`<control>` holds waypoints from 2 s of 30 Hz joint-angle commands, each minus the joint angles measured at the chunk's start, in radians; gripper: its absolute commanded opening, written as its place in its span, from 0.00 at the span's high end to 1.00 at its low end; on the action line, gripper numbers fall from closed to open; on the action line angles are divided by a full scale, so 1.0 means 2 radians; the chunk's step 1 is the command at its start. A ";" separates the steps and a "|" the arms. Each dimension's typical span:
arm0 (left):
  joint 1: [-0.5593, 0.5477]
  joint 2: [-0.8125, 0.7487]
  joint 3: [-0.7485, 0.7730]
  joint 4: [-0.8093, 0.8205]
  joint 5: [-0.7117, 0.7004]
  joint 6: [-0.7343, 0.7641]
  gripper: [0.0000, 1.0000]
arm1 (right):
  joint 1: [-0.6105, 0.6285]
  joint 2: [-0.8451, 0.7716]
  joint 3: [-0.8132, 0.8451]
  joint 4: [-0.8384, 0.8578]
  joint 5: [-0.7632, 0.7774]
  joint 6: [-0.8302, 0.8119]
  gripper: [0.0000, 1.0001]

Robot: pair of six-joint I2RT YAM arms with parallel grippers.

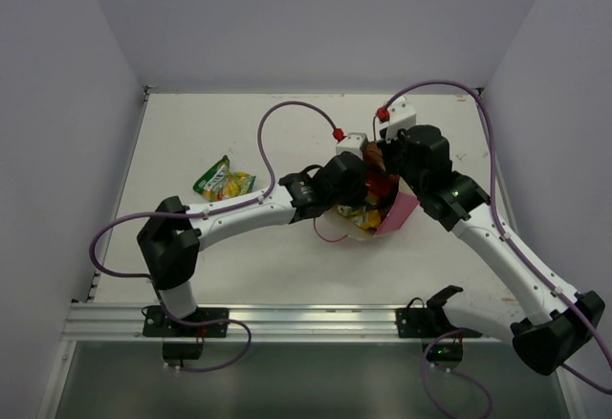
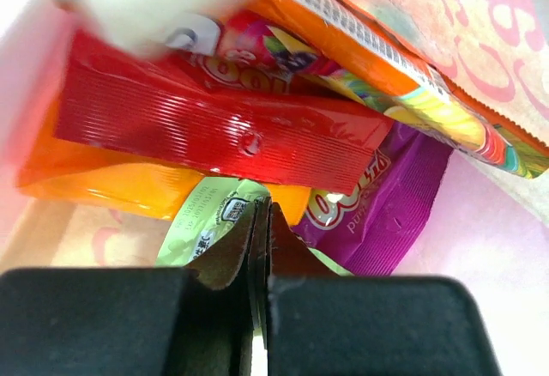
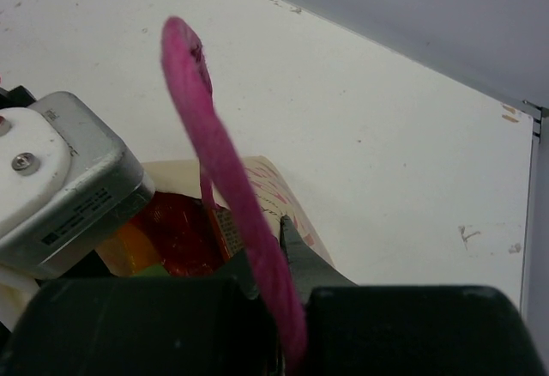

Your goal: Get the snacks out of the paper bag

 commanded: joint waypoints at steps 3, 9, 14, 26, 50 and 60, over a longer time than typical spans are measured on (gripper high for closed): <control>0.007 -0.047 0.018 -0.009 -0.027 0.022 1.00 | 0.003 -0.030 0.012 0.069 0.010 0.001 1.00; 0.007 -0.058 0.014 -0.026 0.014 0.065 0.92 | 0.003 -0.030 0.013 0.066 0.010 -0.002 1.00; 0.011 -0.074 -0.008 -0.016 0.037 0.082 1.00 | 0.003 -0.028 0.011 0.065 0.008 0.000 1.00; 0.011 -0.047 0.016 -0.063 0.103 0.115 0.44 | 0.003 -0.034 0.004 0.065 0.008 0.001 1.00; 0.012 -0.021 0.048 -0.054 0.058 0.056 1.00 | 0.003 -0.037 -0.005 0.068 0.002 0.004 1.00; 0.014 -0.167 0.080 -0.115 0.081 0.128 1.00 | 0.003 -0.039 -0.009 0.069 0.022 -0.004 1.00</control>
